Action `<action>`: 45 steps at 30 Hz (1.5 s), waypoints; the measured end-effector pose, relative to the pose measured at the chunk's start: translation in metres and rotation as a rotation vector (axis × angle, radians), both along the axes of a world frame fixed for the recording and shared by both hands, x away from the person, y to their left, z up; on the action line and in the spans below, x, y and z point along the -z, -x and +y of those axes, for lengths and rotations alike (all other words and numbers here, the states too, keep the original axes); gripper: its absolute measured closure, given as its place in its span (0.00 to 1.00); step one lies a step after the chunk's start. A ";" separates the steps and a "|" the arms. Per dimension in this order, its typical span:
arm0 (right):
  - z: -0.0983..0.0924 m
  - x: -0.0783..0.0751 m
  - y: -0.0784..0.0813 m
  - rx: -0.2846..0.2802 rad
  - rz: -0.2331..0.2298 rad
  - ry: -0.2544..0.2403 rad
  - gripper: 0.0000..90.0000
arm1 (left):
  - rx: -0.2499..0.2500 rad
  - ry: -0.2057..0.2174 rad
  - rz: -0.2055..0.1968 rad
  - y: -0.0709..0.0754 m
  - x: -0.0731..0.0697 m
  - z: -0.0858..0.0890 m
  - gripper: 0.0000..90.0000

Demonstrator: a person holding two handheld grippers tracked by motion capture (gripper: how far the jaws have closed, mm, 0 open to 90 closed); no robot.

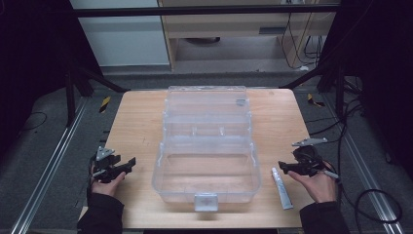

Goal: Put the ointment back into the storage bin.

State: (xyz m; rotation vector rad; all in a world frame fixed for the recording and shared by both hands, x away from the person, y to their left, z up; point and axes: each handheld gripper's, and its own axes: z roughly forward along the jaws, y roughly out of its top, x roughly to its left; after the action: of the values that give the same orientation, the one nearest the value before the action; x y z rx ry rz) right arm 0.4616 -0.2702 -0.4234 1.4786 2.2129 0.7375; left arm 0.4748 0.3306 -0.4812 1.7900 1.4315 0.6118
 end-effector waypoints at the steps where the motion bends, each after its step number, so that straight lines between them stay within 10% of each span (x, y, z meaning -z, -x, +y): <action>1: 0.003 -0.004 0.000 -0.007 0.024 0.005 0.35 | 0.000 -0.001 -0.001 0.000 0.000 0.000 0.35; 18: 0.019 -0.013 -0.006 -0.034 0.206 0.032 0.43 | 0.013 -0.009 0.010 -0.001 0.001 -0.003 0.35; 45: 0.032 0.020 -0.015 -0.034 0.380 0.089 0.60 | 0.002 -0.024 -0.003 0.000 0.000 -0.001 0.35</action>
State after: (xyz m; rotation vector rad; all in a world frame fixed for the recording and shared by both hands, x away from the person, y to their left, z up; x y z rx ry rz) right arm 0.4764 -0.2380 -0.4430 1.6506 2.5130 0.3836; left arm 0.4749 0.3293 -0.4811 1.8083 1.4257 0.6325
